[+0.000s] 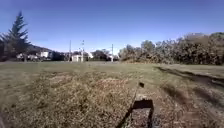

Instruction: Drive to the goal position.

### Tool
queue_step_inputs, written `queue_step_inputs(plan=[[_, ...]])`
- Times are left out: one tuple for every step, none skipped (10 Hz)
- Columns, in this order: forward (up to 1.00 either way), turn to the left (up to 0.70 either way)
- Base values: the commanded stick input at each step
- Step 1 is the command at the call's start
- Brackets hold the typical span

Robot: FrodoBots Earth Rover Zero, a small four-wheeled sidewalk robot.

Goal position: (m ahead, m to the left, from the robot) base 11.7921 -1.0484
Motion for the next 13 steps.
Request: queue_step_inputs(plan=[[1.00,0.00],[1.00,0.00],[1.00,0.00],[1.00,0.00],[1.00,0.00],[1.00,0.00],[1.00,0.00],[1.00,0.00],[1.00,0.00],[1.00,0.00],[1.00,0.00],[1.00,0.00],[1.00,0.00]])
